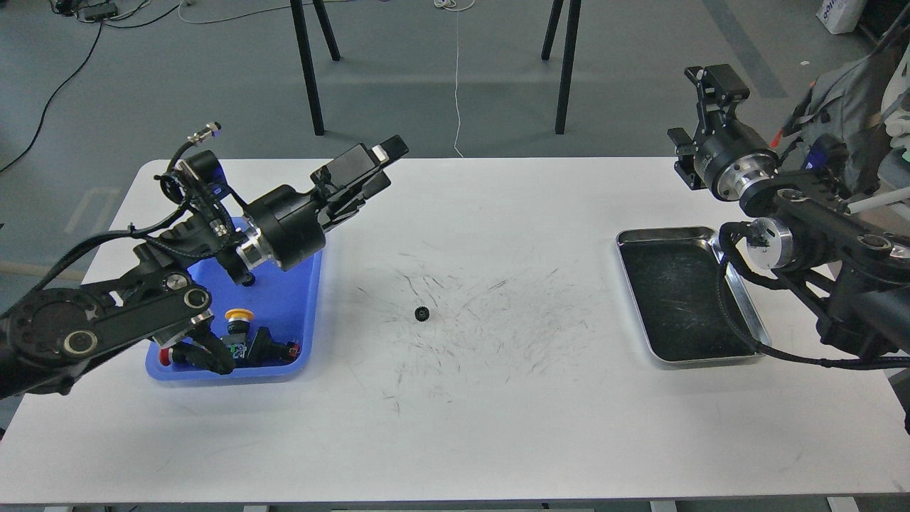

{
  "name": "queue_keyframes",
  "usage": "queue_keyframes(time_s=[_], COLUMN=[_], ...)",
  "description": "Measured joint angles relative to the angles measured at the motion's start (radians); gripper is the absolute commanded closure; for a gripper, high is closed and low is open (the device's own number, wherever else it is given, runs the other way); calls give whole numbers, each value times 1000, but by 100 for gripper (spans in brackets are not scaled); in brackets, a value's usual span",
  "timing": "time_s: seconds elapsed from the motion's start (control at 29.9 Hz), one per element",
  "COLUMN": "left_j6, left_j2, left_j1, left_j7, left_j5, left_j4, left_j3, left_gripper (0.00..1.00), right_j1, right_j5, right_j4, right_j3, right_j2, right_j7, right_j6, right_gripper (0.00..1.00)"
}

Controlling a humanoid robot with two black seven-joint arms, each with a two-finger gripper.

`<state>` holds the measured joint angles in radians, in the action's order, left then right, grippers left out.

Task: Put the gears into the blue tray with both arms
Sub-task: 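Reach the left gripper over the blue tray toward the black gear, then close the left gripper on the black gear on the table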

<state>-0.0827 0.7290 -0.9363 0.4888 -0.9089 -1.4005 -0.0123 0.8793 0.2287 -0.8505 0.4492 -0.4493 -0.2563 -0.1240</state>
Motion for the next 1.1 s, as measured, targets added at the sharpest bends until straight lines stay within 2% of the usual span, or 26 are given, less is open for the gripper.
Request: queue_keyframes(time_s=[0.17, 0.4, 0.57, 0.73, 0.84, 1.0, 1.1], left_j6=[1, -1, -24, -77, -82, 11, 19], left_j2=[54, 54, 4, -56, -98, -216, -277], left_j1=[-135, -313, -377, -458, -496, -517, -514], left_j7=[0, 0, 0, 0, 0, 0, 0], left_j5=[-180, -324, -425, -429, -417, -364, -325], left_j4=[-34, -48, -39, -33, -12, 61, 93], left_j3=[151, 347, 433, 506, 547, 578, 595], left_gripper=[0, 0, 0, 0, 0, 0, 0], right_j1=[-35, -67, -78, -100, -130, -174, -201], right_j5=[3, 4, 3, 3, 3, 3, 2], right_j4=[-31, -40, -40, -41, -41, -40, -40], right_j3=[32, 62, 93, 121, 158, 207, 239], right_j2=[-1, -2, -2, -2, -2, -1, 0], right_j7=[0, 0, 0, 0, 0, -21, -35], right_j6=[3, 3, 1, 1, 6, 14, 15], right_gripper=[4, 3, 3, 3, 2, 2, 2])
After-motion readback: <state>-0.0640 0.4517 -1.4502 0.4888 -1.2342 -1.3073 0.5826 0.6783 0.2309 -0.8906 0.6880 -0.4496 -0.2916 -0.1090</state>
